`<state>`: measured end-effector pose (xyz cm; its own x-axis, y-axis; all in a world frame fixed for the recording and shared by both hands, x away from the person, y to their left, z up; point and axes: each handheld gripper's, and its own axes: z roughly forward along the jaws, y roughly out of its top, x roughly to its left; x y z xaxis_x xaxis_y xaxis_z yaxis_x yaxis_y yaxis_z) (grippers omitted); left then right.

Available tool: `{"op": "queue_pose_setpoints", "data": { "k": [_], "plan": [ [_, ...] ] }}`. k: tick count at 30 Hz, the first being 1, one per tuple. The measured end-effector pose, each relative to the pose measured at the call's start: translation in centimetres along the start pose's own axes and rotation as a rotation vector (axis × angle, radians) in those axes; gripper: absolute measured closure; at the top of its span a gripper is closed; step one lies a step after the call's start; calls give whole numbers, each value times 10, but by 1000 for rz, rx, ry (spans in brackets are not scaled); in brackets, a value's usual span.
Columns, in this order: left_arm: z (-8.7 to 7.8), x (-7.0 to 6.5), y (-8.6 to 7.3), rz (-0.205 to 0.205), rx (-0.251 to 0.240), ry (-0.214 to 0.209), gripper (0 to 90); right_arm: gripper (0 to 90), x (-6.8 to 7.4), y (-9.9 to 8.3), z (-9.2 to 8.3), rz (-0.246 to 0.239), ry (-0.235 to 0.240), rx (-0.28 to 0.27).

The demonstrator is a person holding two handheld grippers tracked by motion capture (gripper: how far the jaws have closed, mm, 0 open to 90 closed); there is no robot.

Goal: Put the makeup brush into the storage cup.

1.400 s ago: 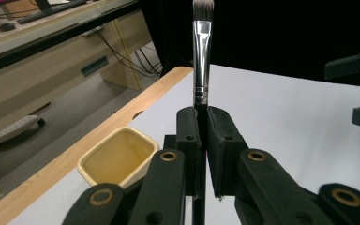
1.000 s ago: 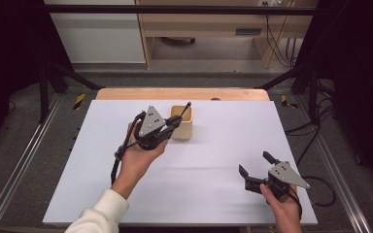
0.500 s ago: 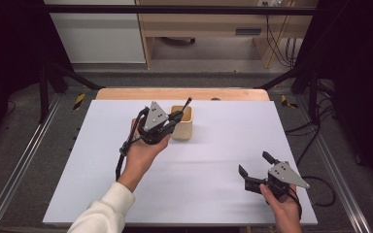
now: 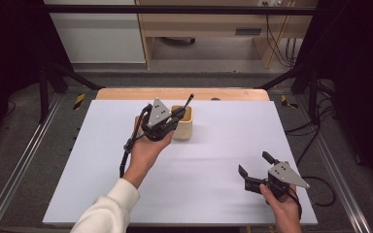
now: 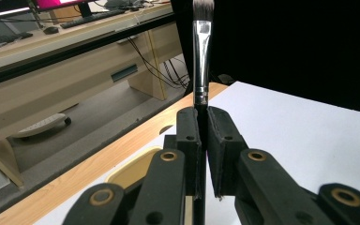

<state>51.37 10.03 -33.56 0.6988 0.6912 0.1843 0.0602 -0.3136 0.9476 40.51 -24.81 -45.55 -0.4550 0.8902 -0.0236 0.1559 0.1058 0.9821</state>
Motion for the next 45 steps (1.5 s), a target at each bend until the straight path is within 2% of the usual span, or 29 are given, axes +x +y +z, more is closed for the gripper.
{"op": "queue_pose_setpoints", "data": {
  "k": [8, 19, 28, 34, 39, 45],
  "plan": [
    [0, 1, 4, 16, -8, 17, 838, 37, 0, 0, 0, 0, 2, -2],
    [7, 0, 9, 14, -19, 36, 838, 37, 0, 1, -1, 8, -1, -9],
    [15, 5, 5, -10, -18, 50, 838, 37, 0, 0, -1, 8, 3, -9],
    [19, 11, 4, -11, -16, 66, 838, 37, 0, 0, -1, 9, 2, -10],
    [21, 14, 5, -33, -28, 76, 838, 37, 0, 0, -1, 10, 3, -5],
    [23, 16, 6, -28, -37, 95, 838, 37, 0, 0, -1, 10, 4, -8]
  ]
}}
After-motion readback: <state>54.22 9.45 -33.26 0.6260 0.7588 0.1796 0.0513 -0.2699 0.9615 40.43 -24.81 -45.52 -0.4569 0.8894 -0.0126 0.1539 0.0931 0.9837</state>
